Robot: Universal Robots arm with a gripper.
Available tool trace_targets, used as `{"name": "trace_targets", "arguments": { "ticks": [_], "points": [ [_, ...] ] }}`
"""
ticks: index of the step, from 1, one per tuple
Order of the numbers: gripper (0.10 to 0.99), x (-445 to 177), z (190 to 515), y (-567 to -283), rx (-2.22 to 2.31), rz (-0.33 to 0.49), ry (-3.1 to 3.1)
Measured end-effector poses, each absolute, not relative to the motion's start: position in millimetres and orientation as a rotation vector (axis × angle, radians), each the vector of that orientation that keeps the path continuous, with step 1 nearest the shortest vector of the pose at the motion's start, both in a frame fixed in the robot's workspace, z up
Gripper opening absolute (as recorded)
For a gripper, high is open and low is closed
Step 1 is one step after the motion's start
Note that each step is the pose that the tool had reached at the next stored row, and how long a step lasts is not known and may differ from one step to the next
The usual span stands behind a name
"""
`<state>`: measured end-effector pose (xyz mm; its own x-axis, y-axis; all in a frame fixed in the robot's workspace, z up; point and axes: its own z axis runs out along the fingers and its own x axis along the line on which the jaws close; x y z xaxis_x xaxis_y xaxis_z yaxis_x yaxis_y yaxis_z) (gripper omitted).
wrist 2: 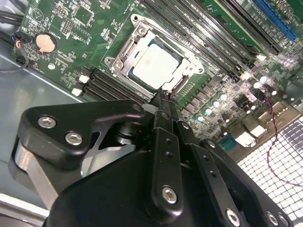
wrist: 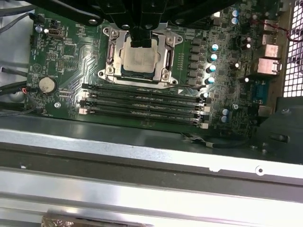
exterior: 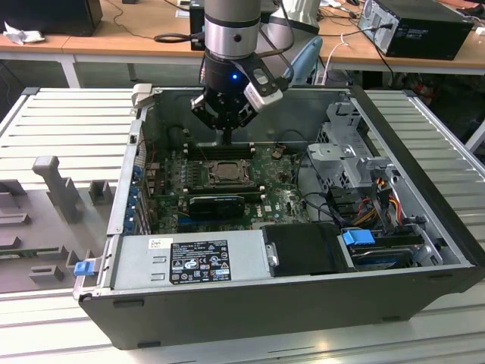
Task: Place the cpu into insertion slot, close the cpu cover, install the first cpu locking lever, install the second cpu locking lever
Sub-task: 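Install the first cpu locking lever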
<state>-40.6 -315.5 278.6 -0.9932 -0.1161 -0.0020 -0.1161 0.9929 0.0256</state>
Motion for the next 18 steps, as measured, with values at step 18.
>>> {"name": "trace_targets", "arguments": {
  "ticks": [18],
  "points": [
    [0.106, -58, 278, -316, -0.244, 0.041, 3.131]
  ]
}}
